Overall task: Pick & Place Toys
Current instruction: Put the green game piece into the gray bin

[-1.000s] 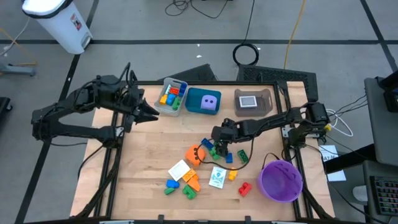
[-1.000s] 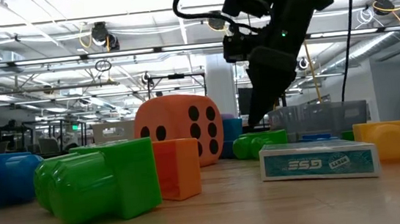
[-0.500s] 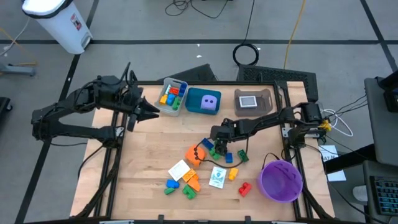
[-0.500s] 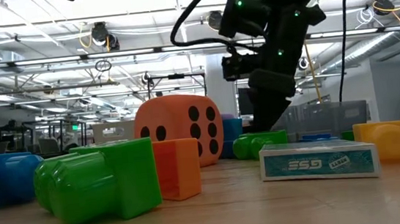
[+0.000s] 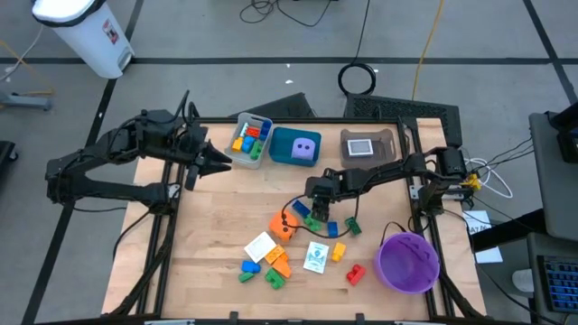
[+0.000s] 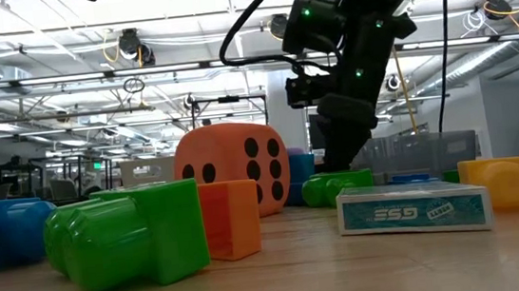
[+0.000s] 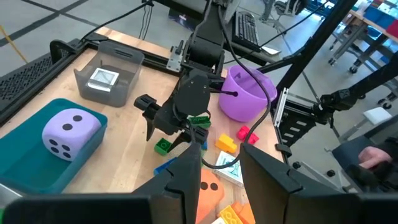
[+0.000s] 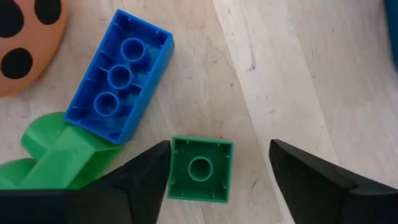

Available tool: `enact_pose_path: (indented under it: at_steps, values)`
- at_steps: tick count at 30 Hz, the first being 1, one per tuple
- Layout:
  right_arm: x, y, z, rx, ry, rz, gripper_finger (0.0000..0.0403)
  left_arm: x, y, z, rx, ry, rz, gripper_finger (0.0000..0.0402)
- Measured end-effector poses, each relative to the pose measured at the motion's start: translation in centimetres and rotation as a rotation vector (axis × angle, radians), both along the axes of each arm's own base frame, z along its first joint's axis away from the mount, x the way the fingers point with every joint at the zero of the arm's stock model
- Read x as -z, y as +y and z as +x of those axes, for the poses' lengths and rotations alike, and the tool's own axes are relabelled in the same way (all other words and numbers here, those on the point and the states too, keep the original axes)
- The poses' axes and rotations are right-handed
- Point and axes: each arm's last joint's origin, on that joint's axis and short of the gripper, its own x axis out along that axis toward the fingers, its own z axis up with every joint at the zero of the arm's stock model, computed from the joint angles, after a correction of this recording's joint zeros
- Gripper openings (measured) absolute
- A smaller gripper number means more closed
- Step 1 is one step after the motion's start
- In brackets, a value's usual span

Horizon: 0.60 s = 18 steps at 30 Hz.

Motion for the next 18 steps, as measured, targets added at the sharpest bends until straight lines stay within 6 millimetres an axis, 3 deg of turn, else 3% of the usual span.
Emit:
enact_pose_path:
  at_steps: [18]
  values:
    - [0.17,0.03,-0.38,-0.015,0.046,-0.005,0.0169,0.00,0.00,0.00,-0.001,0.000,-0.002,0.0118]
